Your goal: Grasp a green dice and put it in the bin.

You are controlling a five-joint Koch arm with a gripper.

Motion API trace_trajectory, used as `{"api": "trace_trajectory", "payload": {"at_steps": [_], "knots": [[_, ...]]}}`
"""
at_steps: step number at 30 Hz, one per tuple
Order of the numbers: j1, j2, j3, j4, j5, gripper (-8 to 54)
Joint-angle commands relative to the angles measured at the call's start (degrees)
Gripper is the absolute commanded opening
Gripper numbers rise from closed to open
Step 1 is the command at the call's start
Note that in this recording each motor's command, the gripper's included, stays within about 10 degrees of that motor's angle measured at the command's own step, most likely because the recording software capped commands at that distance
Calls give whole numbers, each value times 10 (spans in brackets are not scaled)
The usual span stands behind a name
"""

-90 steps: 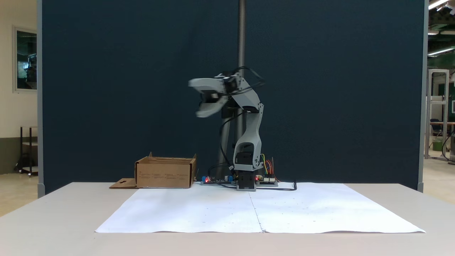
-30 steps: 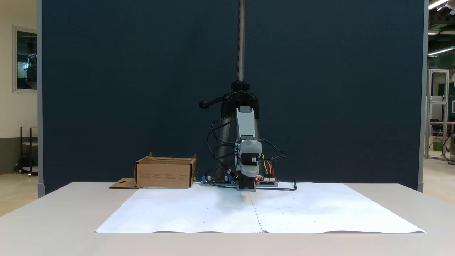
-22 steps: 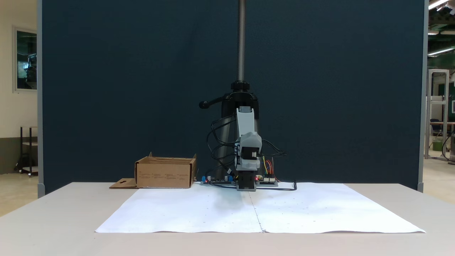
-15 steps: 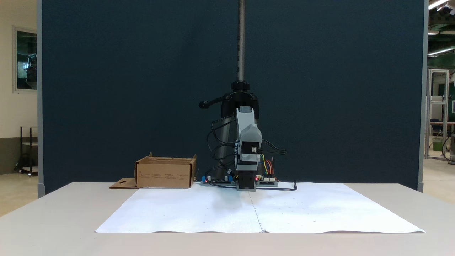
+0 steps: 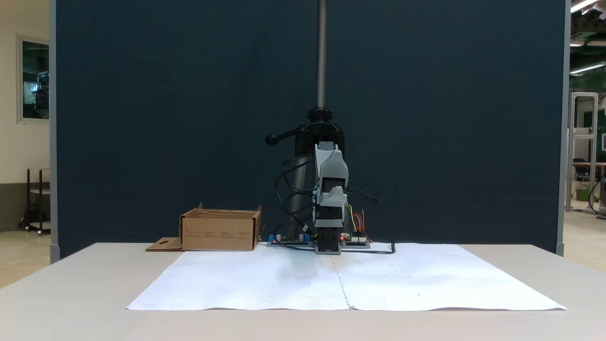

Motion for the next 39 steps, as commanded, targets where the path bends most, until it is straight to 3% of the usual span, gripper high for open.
{"api": "trace_trajectory", "payload": {"at_steps": [1, 39], "knots": [[-1, 68, 43, -92, -47, 432], [-7, 67, 43, -94, -45, 451]]}}
